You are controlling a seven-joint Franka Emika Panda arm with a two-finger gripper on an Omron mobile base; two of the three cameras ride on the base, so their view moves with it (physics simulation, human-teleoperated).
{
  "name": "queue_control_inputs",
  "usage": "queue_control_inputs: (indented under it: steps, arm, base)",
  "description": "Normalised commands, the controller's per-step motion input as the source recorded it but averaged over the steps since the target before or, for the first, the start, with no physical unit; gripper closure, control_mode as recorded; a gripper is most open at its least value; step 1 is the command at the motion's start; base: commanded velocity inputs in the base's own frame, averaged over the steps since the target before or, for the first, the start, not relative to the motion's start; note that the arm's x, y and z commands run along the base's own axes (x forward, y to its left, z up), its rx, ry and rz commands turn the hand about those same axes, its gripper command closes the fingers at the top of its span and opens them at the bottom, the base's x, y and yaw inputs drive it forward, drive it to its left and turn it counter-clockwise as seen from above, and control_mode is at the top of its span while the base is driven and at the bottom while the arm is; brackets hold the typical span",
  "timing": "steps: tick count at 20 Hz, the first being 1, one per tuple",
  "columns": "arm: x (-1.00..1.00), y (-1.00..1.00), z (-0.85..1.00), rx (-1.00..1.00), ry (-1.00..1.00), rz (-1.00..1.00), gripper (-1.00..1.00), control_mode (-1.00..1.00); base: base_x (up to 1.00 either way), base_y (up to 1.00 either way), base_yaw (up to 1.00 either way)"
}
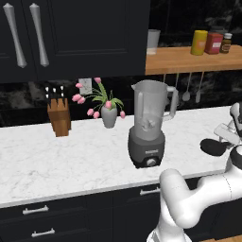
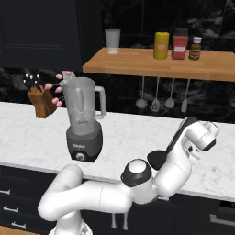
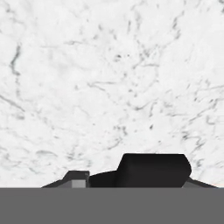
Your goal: Close the lid blender by securely placing the lid on top.
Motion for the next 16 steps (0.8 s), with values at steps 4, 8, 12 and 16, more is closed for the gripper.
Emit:
queue_control_inputs:
  steps: [4,8,12,16]
  arm:
    - [-0.09,0.11,-0.03,0.00,0.00,0.01,1.00,-1.00]
    - [-0.19,0.18,0.05,0.00,0.00,-0.10,1.00,-1.00]
    - [-0.26,0.22,0.33,0.02,0.00,-0.20,1.00,-1.00]
    - [-0.24,0.17,0.69,0.02,0.00,-0.24,1.00,-1.00]
  base:
    - [0.00,0.00,0.00]
    - [0.00,0.00,0.00]
    - [0.00,0.00,0.00]
    - [0.00,0.00,0.00]
